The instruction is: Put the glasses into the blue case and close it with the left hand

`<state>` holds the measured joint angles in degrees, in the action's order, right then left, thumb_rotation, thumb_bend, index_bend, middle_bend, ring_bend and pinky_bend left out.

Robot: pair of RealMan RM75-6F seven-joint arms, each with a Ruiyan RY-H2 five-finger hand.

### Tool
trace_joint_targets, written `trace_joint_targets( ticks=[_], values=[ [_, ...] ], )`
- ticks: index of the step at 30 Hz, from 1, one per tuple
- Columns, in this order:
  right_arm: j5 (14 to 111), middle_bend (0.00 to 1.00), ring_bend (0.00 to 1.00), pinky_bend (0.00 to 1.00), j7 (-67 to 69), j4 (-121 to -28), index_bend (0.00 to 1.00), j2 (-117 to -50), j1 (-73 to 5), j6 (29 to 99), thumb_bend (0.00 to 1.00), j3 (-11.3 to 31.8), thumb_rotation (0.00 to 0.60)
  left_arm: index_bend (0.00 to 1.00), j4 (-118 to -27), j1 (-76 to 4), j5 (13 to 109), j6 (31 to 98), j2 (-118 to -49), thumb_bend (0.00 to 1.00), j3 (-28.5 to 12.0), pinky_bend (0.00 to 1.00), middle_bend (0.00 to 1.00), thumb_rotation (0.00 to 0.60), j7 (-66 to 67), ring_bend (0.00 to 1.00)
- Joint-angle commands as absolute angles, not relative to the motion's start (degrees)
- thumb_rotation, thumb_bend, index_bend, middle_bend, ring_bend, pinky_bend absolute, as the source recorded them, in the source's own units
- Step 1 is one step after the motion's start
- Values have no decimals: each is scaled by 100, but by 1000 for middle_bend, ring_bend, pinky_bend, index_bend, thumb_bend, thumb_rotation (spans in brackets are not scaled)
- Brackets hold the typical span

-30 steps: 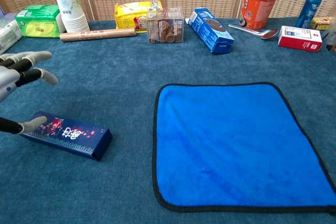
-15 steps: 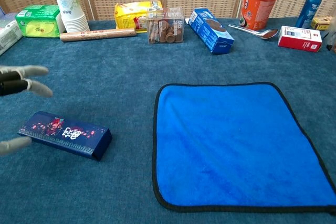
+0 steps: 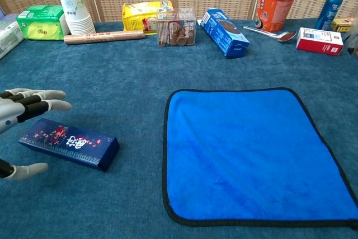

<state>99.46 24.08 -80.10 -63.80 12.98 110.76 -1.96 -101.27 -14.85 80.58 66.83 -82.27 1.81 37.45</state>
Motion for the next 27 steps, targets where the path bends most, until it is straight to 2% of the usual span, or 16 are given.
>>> trace_joint_targets(
  ticks=[1,7,11,16,21,27],
  values=[
    [9922,127,0,127,2398,-8035,39,-6371,1300,11062,331,-190,343,82,-10025,-1609,7823,6542,-8353,216,65,0,0,401,3862,0],
    [9870,126,0,127,2393,-8071,39,-6342,1338,11094,332,-174,342,124,-9892,-1870,7420,6285,-8569,216,-76,0,0,402,4169,0],
    [9845,126,0,127,2403,-8073,39,-6336,1362,11105,330,-174,340,255,-9844,-1978,7320,6254,-8646,216,-120,0,0,399,4311,0],
    [9808,126,0,128,2435,-8066,39,-6324,1410,11161,331,-163,343,325,-9641,-2189,7055,6143,-8802,216,-254,0,0,403,4521,0],
    [9787,126,0,131,2446,-8068,39,-6323,1446,11191,332,-159,341,471,-9637,-2284,6991,6181,-8835,216,-268,0,0,401,4561,0],
    [9800,126,0,131,2451,-8073,40,-6331,1447,11201,331,-143,342,557,-9700,-2317,7121,6377,-8726,216,-293,0,4,401,4338,0]
  ],
)
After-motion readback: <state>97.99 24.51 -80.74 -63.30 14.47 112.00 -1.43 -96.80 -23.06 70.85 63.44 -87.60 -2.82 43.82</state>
